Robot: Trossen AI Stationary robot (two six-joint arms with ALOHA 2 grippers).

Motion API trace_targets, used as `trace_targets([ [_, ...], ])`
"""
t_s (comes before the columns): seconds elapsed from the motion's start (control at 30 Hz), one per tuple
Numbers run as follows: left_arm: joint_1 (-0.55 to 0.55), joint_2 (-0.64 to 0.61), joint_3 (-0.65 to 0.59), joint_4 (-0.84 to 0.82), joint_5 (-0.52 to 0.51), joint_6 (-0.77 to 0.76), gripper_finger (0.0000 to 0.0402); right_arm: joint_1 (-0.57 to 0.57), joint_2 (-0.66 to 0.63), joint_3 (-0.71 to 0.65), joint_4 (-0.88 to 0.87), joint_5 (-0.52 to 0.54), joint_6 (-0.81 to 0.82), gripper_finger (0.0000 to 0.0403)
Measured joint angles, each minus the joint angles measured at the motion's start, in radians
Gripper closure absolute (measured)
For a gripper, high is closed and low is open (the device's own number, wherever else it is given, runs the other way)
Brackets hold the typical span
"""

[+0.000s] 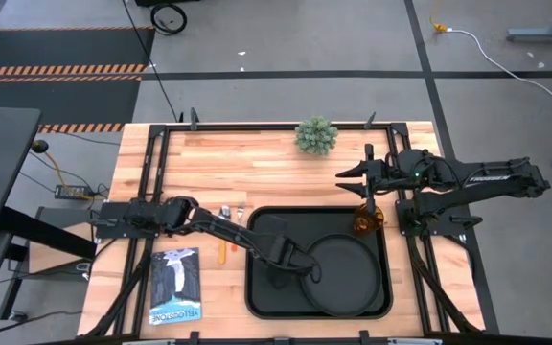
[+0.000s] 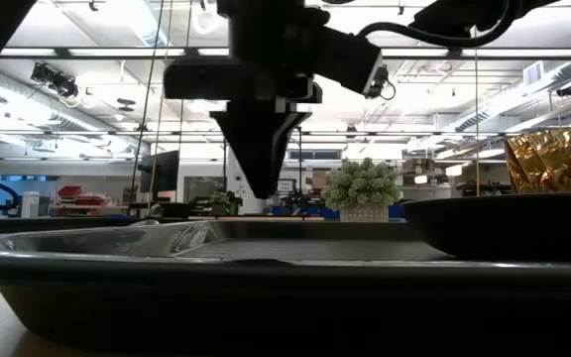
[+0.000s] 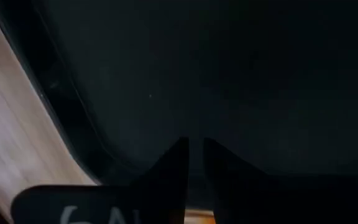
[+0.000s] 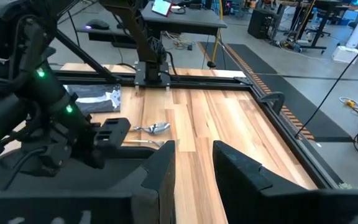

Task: Pick and place plate/cup/fork/spoon on tray
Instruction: Put the orange fork on the black tray to the left of the grey plate

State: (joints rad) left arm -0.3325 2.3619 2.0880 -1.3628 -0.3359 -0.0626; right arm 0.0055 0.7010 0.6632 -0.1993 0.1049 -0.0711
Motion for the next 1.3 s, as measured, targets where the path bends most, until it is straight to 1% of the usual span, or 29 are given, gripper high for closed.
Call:
trace_targets([
  [0.2,-0.010,-0.031,0.000,-0.085,-0.062,-0.027,0.0347,0.000,0.000,0.000,0.000,-0.001,0.000,0.0289],
  [0.4,-0.011,-0.060,0.000,-0.092,-0.087,-0.055,0.0347,0.000,0.000,0.000,-0.001,-0.001,0.008,0.0289],
  [0.53,-0.010,-0.062,0.000,-0.095,-0.112,-0.039,0.0347,0.001,0.002,-0.001,-0.004,-0.002,0.010,0.0289],
  [0.83,-0.010,-0.062,0.000,-0.158,-0.120,-0.057,0.0347,0.011,0.002,-0.001,-0.021,-0.008,0.008,0.0289],
  [0.93,-0.010,-0.062,0.000,-0.185,-0.156,-0.057,0.0347,0.022,0.002,-0.001,-0.020,-0.007,0.007,0.0289],
  [1.03,-0.003,-0.062,0.000,-0.206,-0.167,-0.056,0.0347,0.026,0.002,-0.001,-0.019,-0.003,0.000,0.0289],
  [1.2,0.006,-0.064,-0.001,-0.208,-0.170,-0.025,0.0347,0.027,0.002,-0.001,-0.017,-0.001,0.002,0.0289],
  [1.3,0.009,-0.086,-0.001,-0.208,-0.169,-0.044,0.0347,0.026,0.002,-0.001,-0.009,-0.001,0.003,0.0289],
])
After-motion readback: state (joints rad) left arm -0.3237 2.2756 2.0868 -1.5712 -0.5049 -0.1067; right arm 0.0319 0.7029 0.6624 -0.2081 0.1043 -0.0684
